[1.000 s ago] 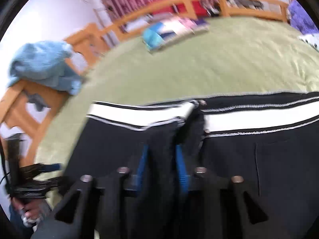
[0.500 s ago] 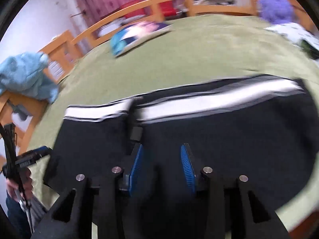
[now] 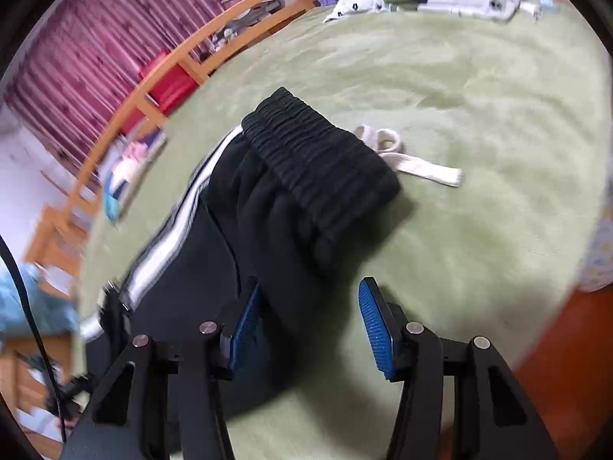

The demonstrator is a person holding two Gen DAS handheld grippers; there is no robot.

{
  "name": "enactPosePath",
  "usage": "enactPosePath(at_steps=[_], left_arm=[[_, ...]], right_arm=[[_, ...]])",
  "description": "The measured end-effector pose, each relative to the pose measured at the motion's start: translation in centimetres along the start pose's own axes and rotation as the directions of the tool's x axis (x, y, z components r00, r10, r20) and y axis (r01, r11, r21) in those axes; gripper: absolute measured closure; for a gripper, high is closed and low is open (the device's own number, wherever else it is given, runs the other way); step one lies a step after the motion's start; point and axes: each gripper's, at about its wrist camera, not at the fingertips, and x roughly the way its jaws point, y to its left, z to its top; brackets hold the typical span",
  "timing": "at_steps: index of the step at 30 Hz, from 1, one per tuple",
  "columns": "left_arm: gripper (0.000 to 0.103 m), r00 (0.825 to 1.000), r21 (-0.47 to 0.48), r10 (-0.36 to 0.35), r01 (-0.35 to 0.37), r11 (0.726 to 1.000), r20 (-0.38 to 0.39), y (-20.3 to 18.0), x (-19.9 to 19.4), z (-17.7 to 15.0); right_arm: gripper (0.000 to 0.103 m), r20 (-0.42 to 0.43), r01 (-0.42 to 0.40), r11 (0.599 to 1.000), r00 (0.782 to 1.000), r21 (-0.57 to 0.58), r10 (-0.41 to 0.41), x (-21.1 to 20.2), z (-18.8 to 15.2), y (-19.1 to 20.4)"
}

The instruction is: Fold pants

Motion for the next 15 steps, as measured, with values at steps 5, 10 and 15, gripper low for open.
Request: enactPosePath(at_steps=[5, 10, 15], left_arm=[[0.062, 0.999, -0.025, -0.040, 0.039, 0.999, -0.014, 0.3, 0.7, 1.1], [0.094, 0.995, 0.006, -0.096, 0.096, 0.995, 0.030, 0.0, -0.6, 1.6], [0.094, 0.975, -0.057, -0.200, 0.206, 0.977, 0.102, 2.4, -5.2, 3.1]], right_arm=[[0.047, 0.007, -0.067, 0.996, 0.998, 0.056, 0.067, 3.5, 1.5, 0.2], [0.085, 0.070, -0.058, 0.998, 0.996, 0.019, 0.056, 3.4, 1.6, 2.8], [0.088, 0.160, -0.091, 0.994, 0.982, -0.064, 0.101, -0.9, 2.4, 9.2]])
